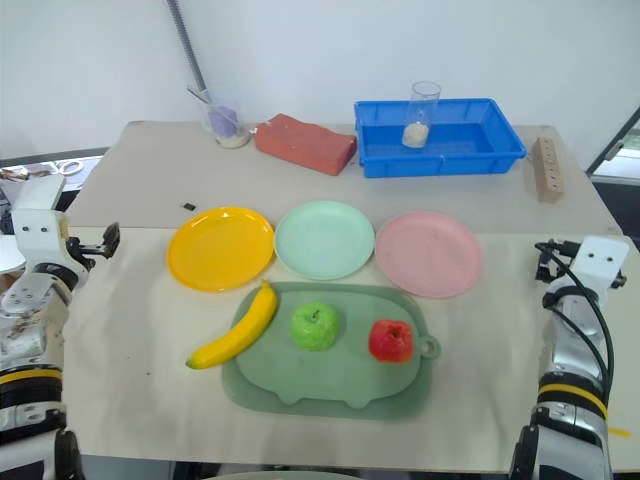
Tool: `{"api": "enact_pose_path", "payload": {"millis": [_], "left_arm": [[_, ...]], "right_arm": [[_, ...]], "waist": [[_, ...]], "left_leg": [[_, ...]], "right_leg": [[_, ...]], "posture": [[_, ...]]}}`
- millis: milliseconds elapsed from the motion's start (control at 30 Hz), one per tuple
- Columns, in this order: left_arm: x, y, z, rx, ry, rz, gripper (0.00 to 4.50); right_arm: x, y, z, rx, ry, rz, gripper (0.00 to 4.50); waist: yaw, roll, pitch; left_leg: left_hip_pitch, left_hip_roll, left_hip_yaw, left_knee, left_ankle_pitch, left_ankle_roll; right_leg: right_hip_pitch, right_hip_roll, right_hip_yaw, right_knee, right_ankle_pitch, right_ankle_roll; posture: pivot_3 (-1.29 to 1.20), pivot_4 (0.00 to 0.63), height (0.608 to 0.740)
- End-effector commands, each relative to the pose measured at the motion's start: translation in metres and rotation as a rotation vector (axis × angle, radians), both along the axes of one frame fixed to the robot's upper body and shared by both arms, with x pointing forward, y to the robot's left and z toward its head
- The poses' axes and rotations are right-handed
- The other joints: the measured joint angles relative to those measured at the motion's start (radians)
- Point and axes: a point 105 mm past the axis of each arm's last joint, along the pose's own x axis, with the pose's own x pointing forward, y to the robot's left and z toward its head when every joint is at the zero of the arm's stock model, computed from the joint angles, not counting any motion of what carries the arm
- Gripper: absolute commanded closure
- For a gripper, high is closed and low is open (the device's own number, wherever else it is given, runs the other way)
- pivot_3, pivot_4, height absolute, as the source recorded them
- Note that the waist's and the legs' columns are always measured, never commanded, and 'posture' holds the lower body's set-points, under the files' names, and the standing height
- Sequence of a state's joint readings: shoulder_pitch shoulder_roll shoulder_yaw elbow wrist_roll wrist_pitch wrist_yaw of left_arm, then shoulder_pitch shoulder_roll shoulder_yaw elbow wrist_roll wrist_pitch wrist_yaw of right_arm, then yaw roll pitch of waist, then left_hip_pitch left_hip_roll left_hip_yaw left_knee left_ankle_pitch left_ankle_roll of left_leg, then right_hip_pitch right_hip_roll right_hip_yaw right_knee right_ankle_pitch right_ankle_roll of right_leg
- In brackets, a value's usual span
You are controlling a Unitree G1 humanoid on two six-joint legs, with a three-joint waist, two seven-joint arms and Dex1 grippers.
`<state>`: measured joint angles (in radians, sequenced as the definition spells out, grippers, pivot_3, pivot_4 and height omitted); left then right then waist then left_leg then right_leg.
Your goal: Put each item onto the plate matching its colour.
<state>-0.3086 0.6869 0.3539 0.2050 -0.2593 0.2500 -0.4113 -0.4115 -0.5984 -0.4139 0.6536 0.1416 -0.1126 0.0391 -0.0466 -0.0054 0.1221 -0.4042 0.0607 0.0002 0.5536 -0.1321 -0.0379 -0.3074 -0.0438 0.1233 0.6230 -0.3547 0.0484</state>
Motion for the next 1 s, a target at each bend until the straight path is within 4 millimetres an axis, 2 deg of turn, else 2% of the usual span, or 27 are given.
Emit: {"api": "enact_pose_path", "payload": {"millis": [33, 100, 233, 333, 400, 500, 567, 633, 800, 1000], "left_arm": [[-0.003, -0.043, 0.039, 0.047, -0.046, -0.214, 0.00], [-0.008, -0.066, 0.039, 0.051, -0.010, -0.317, 0.00], [-0.027, -0.114, 0.032, 0.059, 0.068, -0.520, 0.00], [-0.041, -0.138, 0.025, 0.055, 0.131, -0.642, 0.00], [-0.054, -0.151, 0.020, 0.058, 0.178, -0.721, 0.00], [-0.075, -0.165, 0.009, 0.061, 0.279, -0.827, 0.00], [-0.085, -0.170, 0.001, 0.074, 0.348, -0.870, 0.00], [-0.092, -0.173, -0.007, 0.091, 0.412, -0.895, 0.00], [-0.109, -0.183, -0.026, 0.134, 0.550, -0.953, 0.00], [-0.103, -0.188, -0.052, 0.230, 0.618, -0.932, 0.00]], "right_arm": [[0.016, 0.014, 0.035, -0.031, -0.065, 0.112, 0.02], [0.026, 0.029, 0.046, -0.038, -0.067, 0.211, 0.02], [0.046, 0.078, 0.073, -0.055, -0.082, 0.491, 0.02], [0.050, 0.129, 0.090, -0.073, -0.069, 0.755, 0.02], [0.044, 0.165, 0.097, -0.066, -0.052, 0.946, 0.02], [0.019, 0.222, 0.102, -0.053, 0.012, 1.269, 0.02], [-0.006, 0.253, 0.104, -0.047, 0.068, 1.465, 0.02], [-0.032, 0.276, 0.103, -0.043, 0.131, 1.630, 0.02], [-0.084, 0.311, 0.104, -0.052, 0.225, 1.894, 0.02], [-0.107, 0.329, 0.109, -0.097, 0.254, 1.989, 0.02]], "waist": [[0.001, 0.000, 0.000], [0.001, 0.001, 0.001], [-0.001, 0.003, 0.002], [-0.003, 0.004, 0.003], [0.000, 0.004, 0.003], [0.002, 0.004, 0.003], [0.004, 0.004, 0.003], [0.011, 0.003, 0.003], [0.017, 0.000, 0.004], [0.017, -0.001, 0.005]], "left_leg": [[0.000, 0.000, 0.000, 0.000, 0.000, 0.000], [0.000, 0.000, 0.000, 0.000, 0.000, 0.000], [0.000, 0.000, 0.000, 0.000, 0.000, 0.000], [-0.001, 0.001, 0.000, 0.000, 0.000, 0.000], [-0.002, 0.002, 0.000, 0.000, 0.000, 0.000], [-0.002, 0.003, 0.001, 0.000, 0.000, 0.000], [-0.003, 0.003, 0.001, 0.000, 0.000, 0.000], [-0.003, 0.003, 0.001, 0.000, 0.000, 0.000], [-0.003, 0.004, 0.002, 0.000, -0.001, -0.001], [-0.003, 0.005, 0.002, 0.000, -0.001, -0.001]], "right_leg": [[0.000, 0.000, 0.000, 0.000, 0.000, 0.000], [0.000, 0.000, 0.000, 0.000, 0.000, 0.000], [0.000, 0.000, 0.000, 0.000, 0.000, 0.000], [-0.002, 0.001, 0.001, 0.001, 0.000, 0.000], [-0.003, 0.002, 0.001, 0.002, 0.000, 0.000], [-0.005, 0.002, 0.000, 0.002, 0.000, 0.000], [-0.006, 0.002, 0.000, 0.002, 0.000, -0.001], [-0.009, 0.002, 0.000, 0.002, 0.000, -0.001], [-0.010, 0.001, -0.001, 0.001, -0.001, -0.004], [-0.012, 0.001, -0.001, 0.001, -0.002, -0.006]], "posture": [[0.00, 0.150, 0.740], [0.00, 0.150, 0.740], [0.00, 0.150, 0.740], [0.00, 0.150, 0.740], [0.00, 0.150, 0.740], [0.00, 0.150, 0.740], [0.00, 0.150, 0.740], [0.00, 0.150, 0.740], [0.00, 0.150, 0.740], [0.00, 0.150, 0.740]]}}
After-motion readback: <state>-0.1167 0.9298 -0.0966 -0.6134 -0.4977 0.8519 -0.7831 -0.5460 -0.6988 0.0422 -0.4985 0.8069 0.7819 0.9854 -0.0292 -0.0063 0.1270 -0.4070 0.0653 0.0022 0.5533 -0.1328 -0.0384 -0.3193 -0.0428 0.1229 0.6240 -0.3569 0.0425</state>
